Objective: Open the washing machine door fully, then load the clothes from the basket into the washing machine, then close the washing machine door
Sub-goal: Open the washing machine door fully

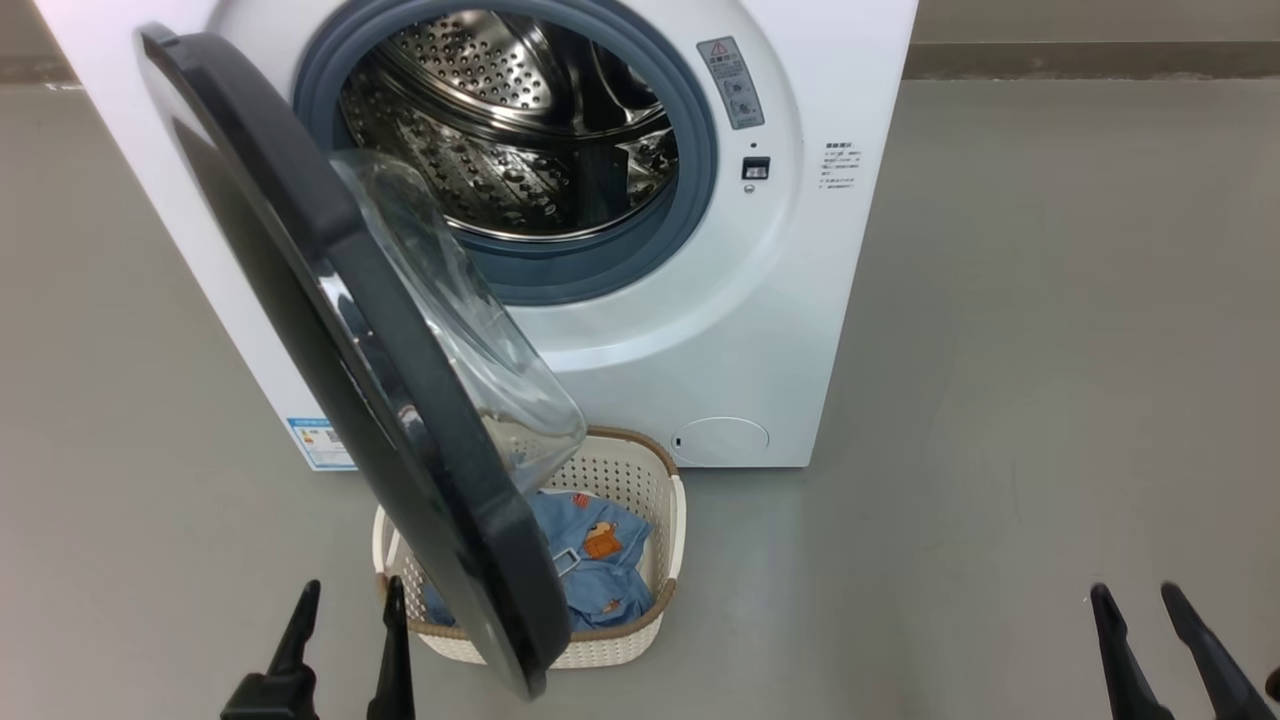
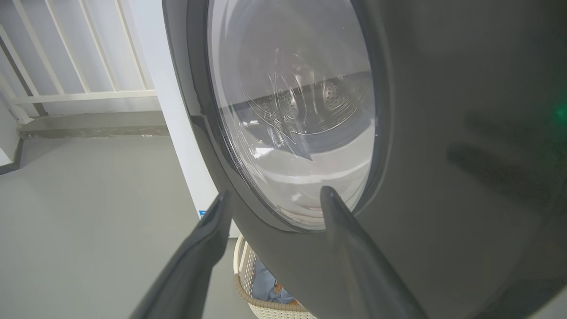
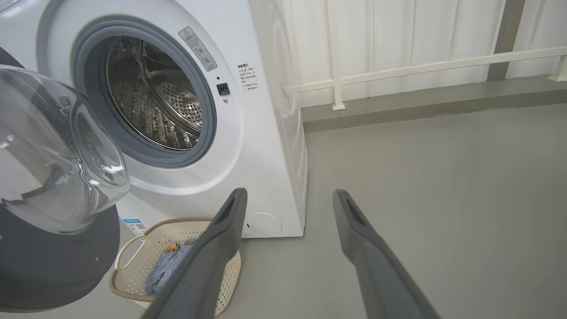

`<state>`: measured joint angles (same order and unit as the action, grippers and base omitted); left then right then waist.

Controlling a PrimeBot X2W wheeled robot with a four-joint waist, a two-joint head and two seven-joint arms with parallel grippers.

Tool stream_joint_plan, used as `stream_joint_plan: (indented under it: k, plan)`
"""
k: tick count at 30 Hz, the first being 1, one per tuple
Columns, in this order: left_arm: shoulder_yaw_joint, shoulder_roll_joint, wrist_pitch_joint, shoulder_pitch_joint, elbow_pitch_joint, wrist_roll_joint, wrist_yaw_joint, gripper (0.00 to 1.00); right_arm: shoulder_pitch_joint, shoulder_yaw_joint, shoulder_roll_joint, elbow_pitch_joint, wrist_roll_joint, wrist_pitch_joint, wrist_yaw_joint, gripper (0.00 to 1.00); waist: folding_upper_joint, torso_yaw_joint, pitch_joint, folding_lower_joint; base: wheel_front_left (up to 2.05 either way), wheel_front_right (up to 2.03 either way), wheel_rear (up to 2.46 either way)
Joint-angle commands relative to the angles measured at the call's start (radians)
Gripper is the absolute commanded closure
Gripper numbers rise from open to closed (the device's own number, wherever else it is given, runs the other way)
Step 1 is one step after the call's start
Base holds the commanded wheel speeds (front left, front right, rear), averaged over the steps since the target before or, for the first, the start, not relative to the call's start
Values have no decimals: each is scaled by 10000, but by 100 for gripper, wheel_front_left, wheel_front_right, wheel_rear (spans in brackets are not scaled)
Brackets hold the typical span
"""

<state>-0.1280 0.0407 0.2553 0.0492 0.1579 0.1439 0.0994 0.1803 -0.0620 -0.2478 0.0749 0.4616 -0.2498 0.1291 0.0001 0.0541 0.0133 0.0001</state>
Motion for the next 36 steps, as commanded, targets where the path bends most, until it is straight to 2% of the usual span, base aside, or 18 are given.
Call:
stream_joint_plan:
  k: [1,12,23,24,25,30,36]
  plan:
    - [314,95,65,-132,-212,29,-27,0,-42,55,-143,-142,-203,-120,16,0,-1,24,-2,0,0,0,0]
    - [372,95,65,-80,-149,38,-154,0,179,-796,458,97,-1306,-120,16,0,-1,89,99,0,0,0,0]
    - [417,95,65,85,-70,160,-235,0,295,-994,517,-4,-1450,-120,16,0,-1,76,256,0,0,0,0]
    - [424,95,65,95,-45,211,-258,26,301,-1010,524,-12,-1450,-120,16,0,-1,81,264,0,0,0,0]
    - [442,95,65,99,-18,297,-276,100,306,-1021,527,-20,-1455,-120,16,0,-1,85,270,0,0,0,0]
    - [564,95,65,50,7,529,-288,100,299,-1051,566,-50,-1456,-120,16,0,-1,108,279,0,0,0,0]
    - [1025,95,65,-135,-453,690,203,100,348,-1092,607,-51,-1470,-120,16,0,-1,160,301,0,0,0,0]
